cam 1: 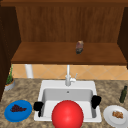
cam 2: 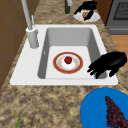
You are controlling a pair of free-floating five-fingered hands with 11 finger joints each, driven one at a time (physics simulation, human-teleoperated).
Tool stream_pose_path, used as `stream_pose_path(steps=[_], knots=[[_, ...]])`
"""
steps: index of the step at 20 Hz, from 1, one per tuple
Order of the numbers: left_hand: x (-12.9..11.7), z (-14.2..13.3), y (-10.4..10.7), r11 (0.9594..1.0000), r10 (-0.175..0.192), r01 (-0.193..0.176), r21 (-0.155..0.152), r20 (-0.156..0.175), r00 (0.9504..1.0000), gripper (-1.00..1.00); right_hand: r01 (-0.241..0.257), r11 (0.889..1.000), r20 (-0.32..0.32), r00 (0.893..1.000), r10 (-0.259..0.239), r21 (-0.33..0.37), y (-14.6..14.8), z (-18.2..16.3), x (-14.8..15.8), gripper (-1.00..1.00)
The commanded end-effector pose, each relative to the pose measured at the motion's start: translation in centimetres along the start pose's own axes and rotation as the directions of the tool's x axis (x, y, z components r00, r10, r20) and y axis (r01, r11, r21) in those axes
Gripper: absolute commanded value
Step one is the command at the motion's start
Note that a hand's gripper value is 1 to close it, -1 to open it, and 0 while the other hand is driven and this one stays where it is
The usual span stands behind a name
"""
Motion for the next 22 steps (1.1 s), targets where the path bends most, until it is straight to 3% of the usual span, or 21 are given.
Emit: stream_pose_path(steps=[1, 4, 6, 9, 14, 17, 20, 22], knots=[[-0.1, 0.0, 0.0, 1.0000, 0.000, 0.000, 0.000, 0.000, 1.0000, -1.00, -0.001, 1.000, 0.000, 1.000, 0.001, -0.002, 0.0, 0.0, 0.0, 0.00], [0.0, -0.1, 0.5, 0.9999, 0.014, -0.014, 0.002, -0.001, 0.9999, -1.00, 0.016, 0.997, 0.033, 0.999, -0.019, 0.076, 0.7, 0.8, 0.6, 0.00], [0.3, -0.9, 1.0, 0.9998, 0.013, -0.013, -0.012, -0.003, 0.9999, -1.00, 0.015, 0.995, 0.041, 0.999, -0.019, 0.097, 1.1, 1.0, 0.9, 0.00], [0.6, -1.6, 2.0, 0.9962, 0.082, -0.082, -0.026, -0.010, 0.9966, -1.00, 0.018, 0.994, 0.041, 0.999, -0.022, 0.105, 1.3, 1.1, 1.0, 0.00], [1.2, -3.4, 3.7, 0.9927, 0.117, -0.117, -0.030, -0.012, 0.9931, -1.00, 0.021, 0.994, 0.041, 0.999, -0.025, 0.106, 1.4, 1.1, 1.1, 0.00], [1.1, -3.1, 3.2, 0.9984, 0.055, -0.055, -0.011, -0.001, 0.9985, -1.00, 0.021, 0.994, 0.041, 0.999, -0.026, 0.106, 1.4, 1.1, 1.1, 0.00], [1.2, -3.1, 3.4, 0.9984, 0.057, -0.057, -0.008, 0.002, 0.9984, -1.00, 0.021, 0.994, 0.041, 0.999, -0.026, 0.106, 1.4, 1.1, 1.1, 0.00], [1.5, -2.4, 4.2, 0.9982, 0.059, -0.060, 0.011, 0.009, 0.9982, -1.00, 0.022, 0.994, 0.041, 0.999, -0.026, 0.106, 1.4, 1.1, 1.1, 0.00]])
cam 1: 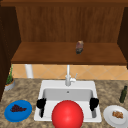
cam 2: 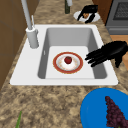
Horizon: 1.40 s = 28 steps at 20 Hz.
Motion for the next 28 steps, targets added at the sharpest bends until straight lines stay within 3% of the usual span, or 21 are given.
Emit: stream_pose_path(steps=[1, 3, 6, 7, 8, 10, 16, 17, 19, 24, 28], knots=[[0.6, 0.6, 1.3, 0.9997, -0.007, 0.007, 0.025, -0.003, 1.0000, -1.00, 0.000, 1.000, 0.000, 1.000, 0.000, 0.000, 0.0, 0.0, 0.0, 0.00], [0.8, 1.5, 2.5, 1.0000, 0.001, -0.001, 0.006, -0.017, 0.9999, -1.00, 0.000, 1.000, 0.000, 1.000, 0.000, 0.000, 0.0, 0.0, 0.0, 0.00], [1.5, 2.8, 3.9, 0.9994, 0.034, -0.034, 0.005, -0.019, 0.9992, -1.00, 0.000, 1.000, 0.000, 1.000, 0.000, 0.000, 0.0, 0.0, 0.0, 0.00], [1.7, 3.1, 4.2, 0.9995, 0.031, -0.031, 0.004, -0.018, 0.9994, -1.00, 0.000, 1.000, 0.000, 1.000, 0.000, 0.000, 0.0, 0.0, 0.0, 0.00], [1.5, 3.1, 4.0, 1.0000, 0.005, -0.005, 0.003, -0.011, 0.9999, -1.00, 0.000, 1.000, 0.000, 1.000, 0.000, 0.000, 0.0, 0.0, 0.0, 0.00], [1.3, 2.6, 3.6, 1.0000, 0.001, -0.001, -0.002, 0.000, 1.0000, -1.00, 0.000, 1.000, 0.000, 1.000, 0.000, 0.000, 0.0, 0.0, 0.0, 0.00], [0.9, 4.0, 4.0, 0.9998, 0.017, -0.017, 0.012, -0.008, 0.9998, -1.00, 0.000, 1.000, 0.000, 1.000, 0.000, 0.000, 0.0, 0.0, 0.0, 0.00], [1.3, 3.2, 3.8, 1.0000, 0.004, -0.004, -0.003, -0.001, 1.0000, 0.00, -0.016, 1.000, 0.013, 1.000, 0.016, 0.008, 0.0, -0.1, 1.0, -1.00], [1.2, 3.4, 3.9, 0.9999, -0.005, 0.005, -0.015, 0.004, 1.0000, 0.00, -0.027, 1.000, 0.019, 0.999, 0.027, 0.014, 0.0, -0.3, 2.1, -1.00], [1.2, 3.3, 3.8, 0.9997, -0.023, 0.023, -0.006, -0.002, 0.9997, 0.00, -0.064, 0.998, 0.038, 0.997, 0.064, 0.006, 0.2, 0.4, 3.7, -1.00], [1.1, 3.3, 3.8, 0.9995, -0.032, 0.032, -0.002, -0.005, 0.9995, 0.00, -0.050, 0.998, 0.037, 0.998, 0.049, 0.030, 0.5, 0.8, 6.0, -1.00]])
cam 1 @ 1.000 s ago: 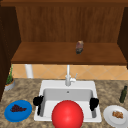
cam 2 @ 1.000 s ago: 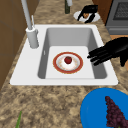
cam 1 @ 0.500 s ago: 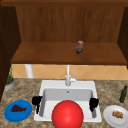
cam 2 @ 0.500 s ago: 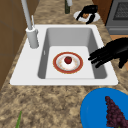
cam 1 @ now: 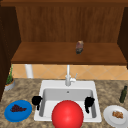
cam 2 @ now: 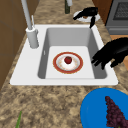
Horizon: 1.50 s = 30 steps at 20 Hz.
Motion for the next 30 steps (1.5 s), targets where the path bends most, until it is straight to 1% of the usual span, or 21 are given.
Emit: stream_pose_path(steps=[1, 2, 6, 8, 12, 16, 17, 18, 19, 21, 23, 26, 27, 30], knots=[[0.0, 0.0, 0.0, 1.0000, 0.000, 0.000, 0.000, 0.000, 1.0000, 0.00, -0.021, 0.999, 0.048, 0.999, 0.019, 0.040, 0.7, 0.7, 2.1, -1.00], [0.0, 0.0, 0.0, 1.0000, -0.001, 0.001, 0.001, -0.001, 1.0000, 0.00, -0.016, 0.999, 0.056, 0.998, 0.014, 0.037, 0.6, 1.1, 2.2, -1.00], [0.0, 0.0, 0.0, 1.0000, -0.005, 0.005, 0.003, -0.002, 1.0000, 0.00, -0.013, 0.999, 0.077, 0.997, 0.009, 0.052, 1.0, 1.8, 4.2, -1.00], [0.0, 0.0, 0.0, 1.0000, -0.007, 0.007, 0.004, -0.003, 1.0000, 0.00, -0.009, 0.999, 0.115, 0.993, 0.003, 0.053, 1.4, 2.0, 4.7, -1.00], [0.0, 0.0, 0.0, 0.9999, -0.009, 0.009, 0.006, -0.004, 1.0000, 0.00, -0.008, 0.997, 0.188, 0.982, -0.006, 0.071, 1.9, 2.2, 5.9, -1.00], [-0.1, 0.0, 0.0, 0.9999, -0.010, 0.010, 0.007, -0.005, 0.9999, 0.00, -0.012, 0.995, 0.263, 0.965, -0.016, 0.104, 2.3, 2.5, 7.0, -1.00], [-0.1, 0.0, 0.0, 0.9999, -0.011, 0.011, 0.007, -0.005, 0.9999, 0.00, -0.023, 0.994, 0.277, 0.961, -0.007, 0.108, 2.8, 2.4, 7.6, -1.00], [-0.1, 0.0, 0.0, 0.9999, -0.011, 0.011, 0.007, -0.005, 0.9999, 0.00, -0.024, 0.996, 0.275, 0.961, -0.002, 0.090, 3.3, 1.8, 8.2, -1.00], [-0.1, 0.0, 0.0, 0.9999, -0.011, 0.011, 0.007, -0.006, 0.9999, 0.00, -0.022, 0.996, 0.265, 0.964, -0.001, 0.085, 3.9, 0.9, 8.9, -1.00], [-0.1, 0.0, 0.0, 0.9999, -0.011, 0.011, 0.008, -0.006, 0.9999, 0.00, -0.029, 0.996, 0.246, 0.969, 0.007, 0.086, 5.1, -0.7, 10.3, -1.00], [-0.1, 0.0, 0.0, 0.9999, -0.012, 0.012, 0.008, -0.006, 0.9999, 0.00, -0.030, 0.996, 0.240, 0.971, 0.009, 0.085, 6.2, -2.4, 11.5, -1.00], [-0.1, 0.0, 0.0, 0.9999, -0.012, 0.012, 0.008, -0.006, 0.9999, 0.00, -0.028, 0.996, 0.240, 0.971, 0.007, 0.081, 7.9, -4.8, 12.9, -1.00], [-0.1, 0.0, 0.0, 0.9999, -0.012, 0.012, 0.008, -0.006, 0.9999, 0.00, -0.034, 0.997, 0.240, 0.971, 0.015, 0.072, 8.6, -5.6, 13.5, -1.00], [-0.1, 0.0, 0.0, 0.9999, -0.012, 0.012, 0.008, -0.006, 0.9999, 0.00, -0.030, 0.998, 0.244, 0.970, 0.014, 0.062, 11.0, -6.8, 14.2, -1.00]])
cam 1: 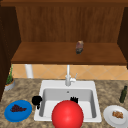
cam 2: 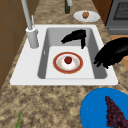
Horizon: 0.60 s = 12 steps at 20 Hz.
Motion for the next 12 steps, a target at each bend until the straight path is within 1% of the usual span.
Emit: stream_pose_path(steps=[1, 5, 10, 11, 12], knots=[[0.0, 0.0, 0.0, 1.0000, 0.000, 0.000, 0.000, 0.000, 1.0000, 0.00, -0.021, 1.000, 0.009, 1.000, 0.021, -0.001, 2.7, -2.2, 0.5, -1.00], [0.0, 0.0, 0.0, 1.0000, 0.000, 0.000, 0.000, 0.000, 1.0000, 0.00, -0.011, 1.000, 0.006, 1.000, 0.011, -0.004, 5.2, -5.4, 0.9, -1.00], [0.0, 0.0, 0.0, 1.0000, 0.000, 0.000, 0.000, 0.000, 1.0000, 0.00, -0.006, 0.999, 0.002, 1.000, 0.006, -0.048, 7.5, -9.7, 1.4, -1.00], [0.0, 0.0, 0.0, 1.0000, 0.000, 0.000, 0.000, 0.000, 1.0000, 0.00, -0.009, 0.998, 0.002, 1.000, 0.009, -0.058, 8.2, -10.2, 1.5, -1.00], [0.0, 0.0, 0.0, 1.0000, 0.000, 0.000, 0.000, 0.000, 1.0000, 0.00, -0.009, 0.999, -0.010, 1.000, 0.008, -0.054, 9.5, -10.4, 1.7, -1.00]])
